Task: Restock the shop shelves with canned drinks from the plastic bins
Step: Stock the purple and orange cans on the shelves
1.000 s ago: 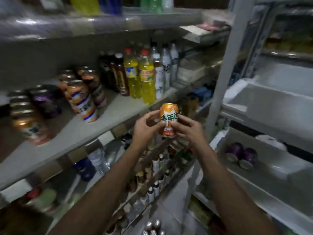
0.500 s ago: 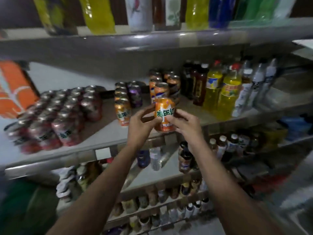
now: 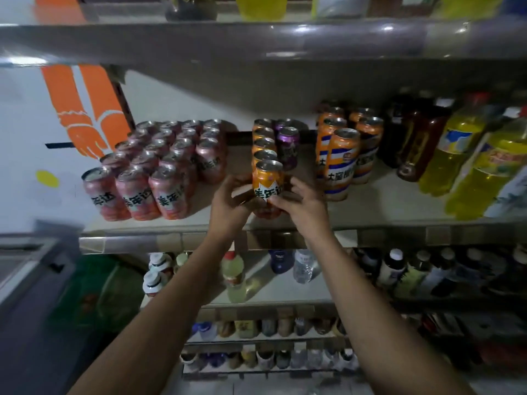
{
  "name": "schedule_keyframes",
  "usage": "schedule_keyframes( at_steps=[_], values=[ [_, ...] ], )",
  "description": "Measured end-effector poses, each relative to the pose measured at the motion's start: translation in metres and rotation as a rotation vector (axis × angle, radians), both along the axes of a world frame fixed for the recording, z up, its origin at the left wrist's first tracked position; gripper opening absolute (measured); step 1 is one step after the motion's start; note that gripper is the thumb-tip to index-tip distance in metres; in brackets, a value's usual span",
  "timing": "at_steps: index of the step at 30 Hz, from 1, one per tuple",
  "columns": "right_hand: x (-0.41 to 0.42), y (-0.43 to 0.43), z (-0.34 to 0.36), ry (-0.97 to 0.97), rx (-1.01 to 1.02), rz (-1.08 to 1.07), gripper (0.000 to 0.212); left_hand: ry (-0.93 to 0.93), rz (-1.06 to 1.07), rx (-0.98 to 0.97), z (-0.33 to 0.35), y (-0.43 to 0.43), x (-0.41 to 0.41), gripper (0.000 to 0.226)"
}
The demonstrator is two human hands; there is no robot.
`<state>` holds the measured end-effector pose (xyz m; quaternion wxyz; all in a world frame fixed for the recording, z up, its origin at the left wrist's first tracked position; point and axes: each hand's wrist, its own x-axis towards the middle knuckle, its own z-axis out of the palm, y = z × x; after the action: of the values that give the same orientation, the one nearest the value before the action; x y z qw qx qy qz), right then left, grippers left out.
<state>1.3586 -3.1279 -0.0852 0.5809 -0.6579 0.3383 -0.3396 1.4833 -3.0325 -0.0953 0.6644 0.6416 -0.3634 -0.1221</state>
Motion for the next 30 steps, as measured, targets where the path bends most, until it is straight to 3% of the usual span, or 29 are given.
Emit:
schedule_keyframes(
  at_steps=[9,30],
  values=[
    [0.015,-0.006,-0.006,0.079,-0.042,0.008,0.070,0.015,-0.061,0.017,-0.013,-0.005,0.019,0.049],
    [0.014,0.001,-0.014,0.013,0.002,-0.027,0.073,0.012,-0.079,-0.008,-0.018,-0.006,0.012,0.051]
  ],
)
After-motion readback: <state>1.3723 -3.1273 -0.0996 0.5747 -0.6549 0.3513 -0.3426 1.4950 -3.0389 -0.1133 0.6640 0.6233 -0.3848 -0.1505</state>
